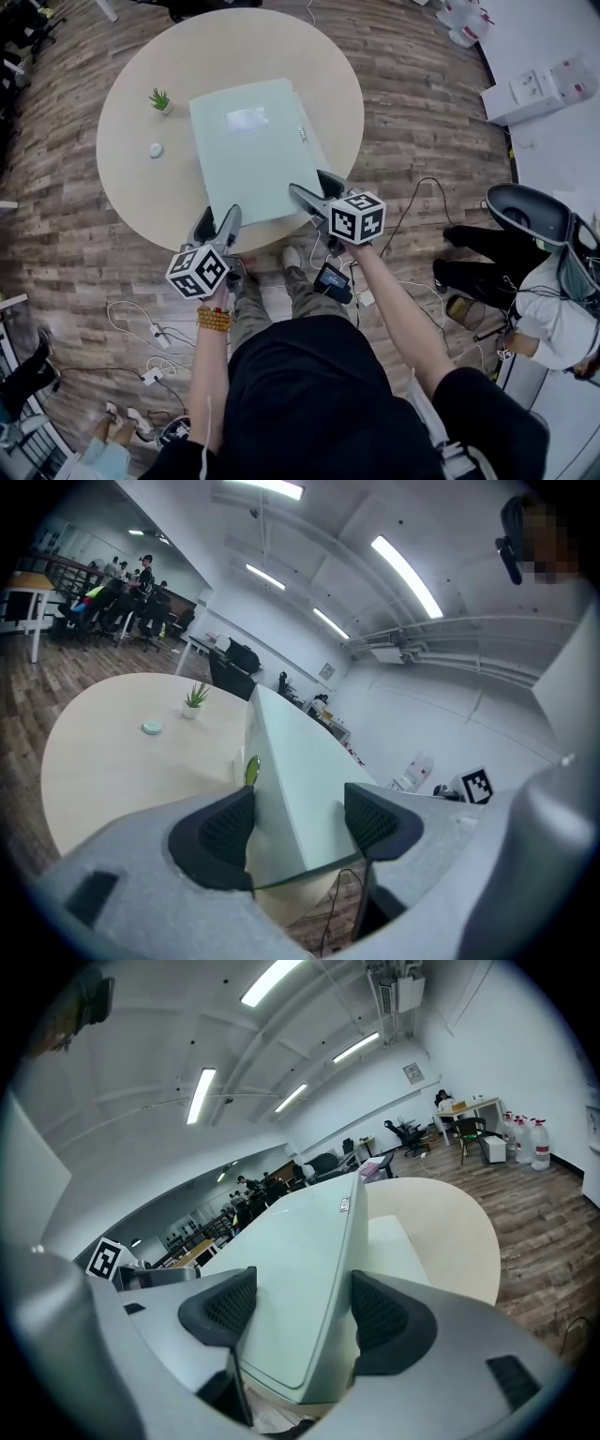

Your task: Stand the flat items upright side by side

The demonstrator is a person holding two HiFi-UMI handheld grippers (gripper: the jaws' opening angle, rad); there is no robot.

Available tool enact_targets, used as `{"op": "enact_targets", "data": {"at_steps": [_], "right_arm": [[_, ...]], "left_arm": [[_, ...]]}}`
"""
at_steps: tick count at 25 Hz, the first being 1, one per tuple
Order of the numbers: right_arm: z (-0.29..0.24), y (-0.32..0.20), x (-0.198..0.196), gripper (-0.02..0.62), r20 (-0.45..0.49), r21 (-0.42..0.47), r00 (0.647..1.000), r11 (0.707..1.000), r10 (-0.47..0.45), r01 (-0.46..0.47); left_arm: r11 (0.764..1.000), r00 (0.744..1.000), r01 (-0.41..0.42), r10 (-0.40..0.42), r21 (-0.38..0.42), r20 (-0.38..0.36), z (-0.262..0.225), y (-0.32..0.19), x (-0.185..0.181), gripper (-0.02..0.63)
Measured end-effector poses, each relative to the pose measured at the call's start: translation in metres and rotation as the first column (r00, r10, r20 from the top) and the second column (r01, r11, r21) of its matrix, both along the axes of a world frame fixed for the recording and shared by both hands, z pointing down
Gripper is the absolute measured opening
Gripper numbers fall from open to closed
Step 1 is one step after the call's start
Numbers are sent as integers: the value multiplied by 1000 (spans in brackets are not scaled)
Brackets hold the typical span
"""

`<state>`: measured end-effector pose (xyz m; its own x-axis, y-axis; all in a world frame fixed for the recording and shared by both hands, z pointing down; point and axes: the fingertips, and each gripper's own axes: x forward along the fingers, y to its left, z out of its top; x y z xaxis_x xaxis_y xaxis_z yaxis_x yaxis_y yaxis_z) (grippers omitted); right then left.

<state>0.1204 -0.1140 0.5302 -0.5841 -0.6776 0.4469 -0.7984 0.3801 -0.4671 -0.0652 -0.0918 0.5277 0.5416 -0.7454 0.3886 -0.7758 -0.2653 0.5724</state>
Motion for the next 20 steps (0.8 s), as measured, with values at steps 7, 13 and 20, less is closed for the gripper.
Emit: {"op": "enact_targets", "data": {"at_steps": [7, 13, 20], "right_arm": [[-13, 7, 8, 314, -10, 20, 1000, 1000, -17, 17], [-33, 13, -5, 314, -54, 42, 998, 999, -21, 24], [-47, 28, -24, 314, -52, 48, 999, 999, 2, 0]], "left_arm": [[999, 999, 33, -33, 22, -19, -10, 10, 8, 308], [998, 998, 42, -39, 36, -58, -21, 18, -5, 307], [998, 996, 44, -41, 48, -74, -36, 29, -25, 307]]}}
